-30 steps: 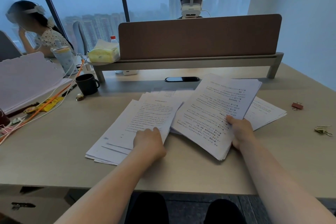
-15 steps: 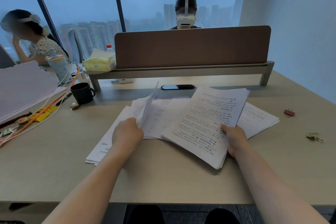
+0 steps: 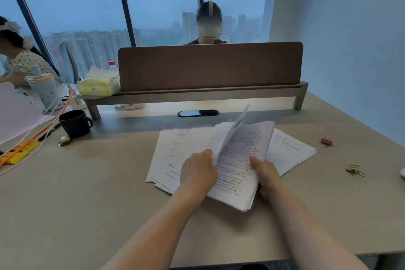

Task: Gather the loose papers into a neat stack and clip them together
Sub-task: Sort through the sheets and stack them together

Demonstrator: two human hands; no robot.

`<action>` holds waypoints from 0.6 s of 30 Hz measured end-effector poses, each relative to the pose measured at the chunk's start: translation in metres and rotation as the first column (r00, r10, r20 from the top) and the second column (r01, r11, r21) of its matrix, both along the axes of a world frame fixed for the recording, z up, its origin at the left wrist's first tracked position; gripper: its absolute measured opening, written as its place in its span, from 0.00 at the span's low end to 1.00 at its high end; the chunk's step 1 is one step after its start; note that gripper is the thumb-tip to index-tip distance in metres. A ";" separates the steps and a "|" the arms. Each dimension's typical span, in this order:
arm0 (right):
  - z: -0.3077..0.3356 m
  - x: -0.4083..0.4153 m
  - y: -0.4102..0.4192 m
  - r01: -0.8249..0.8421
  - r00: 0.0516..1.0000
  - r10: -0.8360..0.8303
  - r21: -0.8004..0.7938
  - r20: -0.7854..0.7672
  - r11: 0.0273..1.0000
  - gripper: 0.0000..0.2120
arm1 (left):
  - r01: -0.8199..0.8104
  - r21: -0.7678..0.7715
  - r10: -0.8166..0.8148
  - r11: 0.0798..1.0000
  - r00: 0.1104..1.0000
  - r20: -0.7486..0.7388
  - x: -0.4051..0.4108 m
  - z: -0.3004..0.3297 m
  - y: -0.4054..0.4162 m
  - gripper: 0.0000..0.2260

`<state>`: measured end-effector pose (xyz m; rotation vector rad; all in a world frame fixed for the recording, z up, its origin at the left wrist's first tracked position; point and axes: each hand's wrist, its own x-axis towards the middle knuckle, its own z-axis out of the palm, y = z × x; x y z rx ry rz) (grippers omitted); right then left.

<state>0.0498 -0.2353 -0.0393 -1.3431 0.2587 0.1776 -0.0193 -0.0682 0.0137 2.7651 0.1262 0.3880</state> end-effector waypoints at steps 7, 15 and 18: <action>0.002 0.000 0.000 -0.028 0.999 0.030 -0.028 0.045 0.999 0.31 | 0.100 0.132 -0.084 0.986 0.990 -0.116 0.007 -0.014 -0.044 0.07; -0.005 0.009 0.001 -0.076 0.997 0.076 0.023 0.010 0.997 0.15 | 0.209 0.181 -0.177 0.961 0.968 -0.179 0.002 -0.023 -0.051 0.09; -0.005 0.010 0.001 -0.082 0.997 0.081 -0.100 -0.014 0.992 0.16 | 0.210 0.122 -0.191 0.970 0.970 -0.151 -0.002 -0.029 -0.046 0.16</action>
